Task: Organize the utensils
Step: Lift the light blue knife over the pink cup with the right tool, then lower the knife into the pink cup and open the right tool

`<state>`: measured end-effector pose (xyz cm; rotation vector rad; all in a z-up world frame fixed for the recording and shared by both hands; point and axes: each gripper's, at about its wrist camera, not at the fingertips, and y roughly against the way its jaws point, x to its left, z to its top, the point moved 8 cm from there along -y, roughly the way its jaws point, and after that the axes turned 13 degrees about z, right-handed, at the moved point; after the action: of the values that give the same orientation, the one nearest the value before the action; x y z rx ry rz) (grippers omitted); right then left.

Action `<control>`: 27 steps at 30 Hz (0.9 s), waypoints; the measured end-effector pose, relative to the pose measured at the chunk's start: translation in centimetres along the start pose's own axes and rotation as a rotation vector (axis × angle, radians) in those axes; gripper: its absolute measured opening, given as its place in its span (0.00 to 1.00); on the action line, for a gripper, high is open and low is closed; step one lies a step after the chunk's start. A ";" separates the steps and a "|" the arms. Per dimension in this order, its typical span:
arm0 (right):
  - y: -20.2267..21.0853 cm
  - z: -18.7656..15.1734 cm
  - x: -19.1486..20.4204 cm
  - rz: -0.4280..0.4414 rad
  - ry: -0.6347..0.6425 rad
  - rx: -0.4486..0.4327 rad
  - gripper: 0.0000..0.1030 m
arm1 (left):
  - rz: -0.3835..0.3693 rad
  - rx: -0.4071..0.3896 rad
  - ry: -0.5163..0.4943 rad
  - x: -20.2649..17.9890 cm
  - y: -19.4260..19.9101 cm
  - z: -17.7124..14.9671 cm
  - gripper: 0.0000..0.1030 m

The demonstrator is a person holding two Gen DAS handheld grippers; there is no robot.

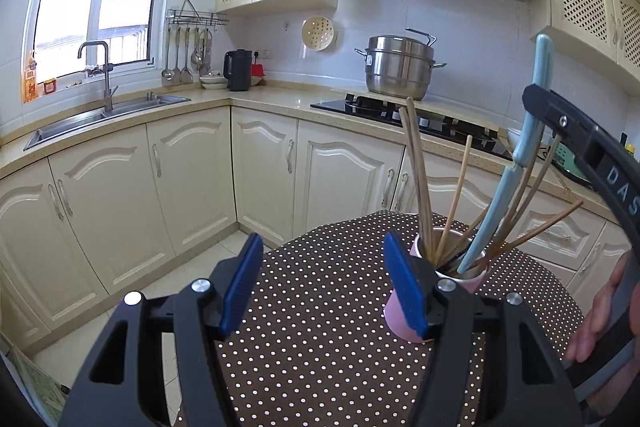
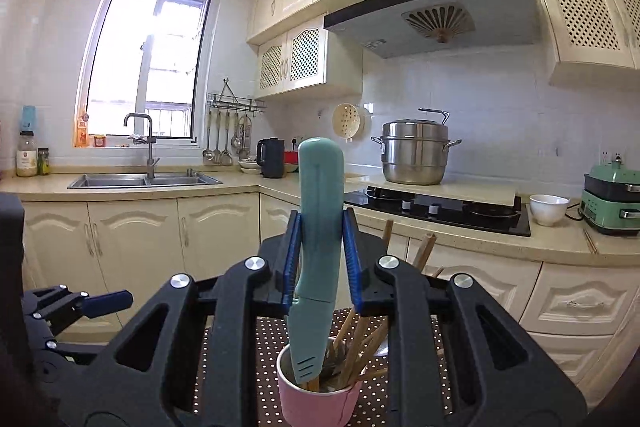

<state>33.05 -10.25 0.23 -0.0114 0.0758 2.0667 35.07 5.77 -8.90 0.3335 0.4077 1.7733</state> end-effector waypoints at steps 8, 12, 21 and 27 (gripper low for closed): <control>-0.9 -2.1 -0.5 -0.038 0.042 0.036 0.21 | -0.007 0.001 -0.006 -0.2 -0.5 -0.1 0.63; -1.3 -3.0 -0.6 -0.030 0.025 0.070 0.21 | -0.006 0.002 -0.009 -0.2 -0.5 -0.1 0.63; -1.9 -5.0 -1.9 0.005 -0.088 0.159 0.21 | 0.024 0.001 -0.034 -0.4 -0.1 -0.1 0.73; -1.3 -5.2 -2.3 0.009 -0.118 0.185 0.33 | 0.023 0.014 -0.039 -0.4 0.6 -0.2 0.73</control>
<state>35.17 -11.91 -4.92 0.2244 0.1938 2.0580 34.55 5.27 -8.77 0.3830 0.3897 1.7847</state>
